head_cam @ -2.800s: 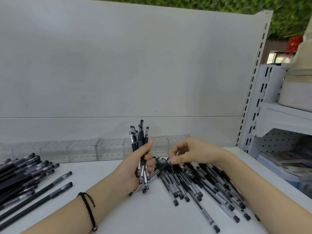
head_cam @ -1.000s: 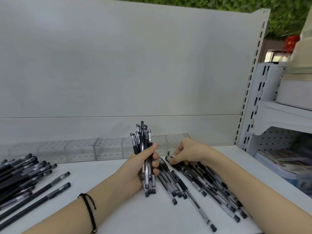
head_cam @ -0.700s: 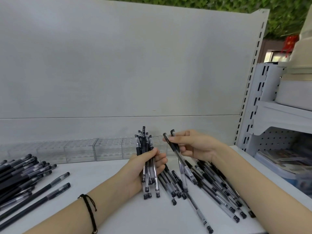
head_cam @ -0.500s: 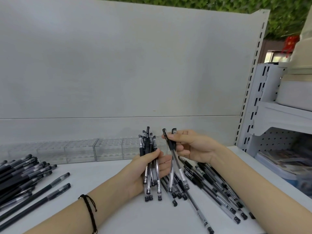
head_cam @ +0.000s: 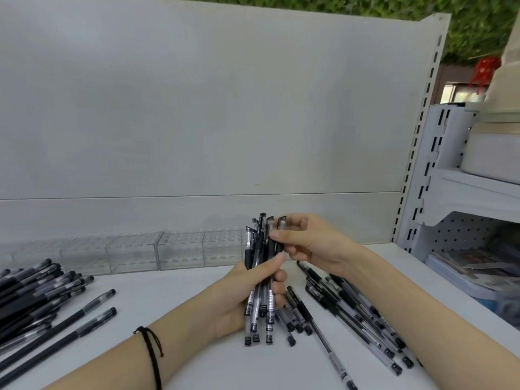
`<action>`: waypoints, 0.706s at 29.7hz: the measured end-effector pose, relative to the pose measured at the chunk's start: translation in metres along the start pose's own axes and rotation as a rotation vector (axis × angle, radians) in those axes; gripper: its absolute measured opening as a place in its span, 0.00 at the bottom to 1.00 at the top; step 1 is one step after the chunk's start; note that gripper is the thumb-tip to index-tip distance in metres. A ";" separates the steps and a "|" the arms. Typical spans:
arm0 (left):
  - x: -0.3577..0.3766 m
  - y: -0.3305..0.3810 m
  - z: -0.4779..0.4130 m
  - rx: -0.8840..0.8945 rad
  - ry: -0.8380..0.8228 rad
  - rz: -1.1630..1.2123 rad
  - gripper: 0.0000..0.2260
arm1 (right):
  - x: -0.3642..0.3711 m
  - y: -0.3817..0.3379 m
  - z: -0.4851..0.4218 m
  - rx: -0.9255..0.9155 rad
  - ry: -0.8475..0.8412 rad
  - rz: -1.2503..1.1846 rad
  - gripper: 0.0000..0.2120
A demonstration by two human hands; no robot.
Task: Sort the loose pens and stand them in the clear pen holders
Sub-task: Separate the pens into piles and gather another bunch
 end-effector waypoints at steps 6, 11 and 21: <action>-0.006 0.007 -0.003 0.032 0.066 0.087 0.16 | -0.022 -0.002 0.001 0.046 0.136 0.169 0.12; -0.010 0.011 -0.003 0.037 0.118 0.132 0.13 | -0.047 0.014 0.002 0.174 0.139 1.061 0.13; -0.017 0.008 -0.007 0.005 0.103 0.055 0.09 | -0.048 0.029 0.001 0.334 0.113 1.177 0.14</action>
Point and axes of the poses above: each hand's wrist, its own z-axis away from the middle knuckle, its own x-axis out of the palm, y = z × x, the point moved 6 cm from there along -z, towards the middle knuckle, and after that the axes turned 11 degrees about z, right-handed, at the moved point
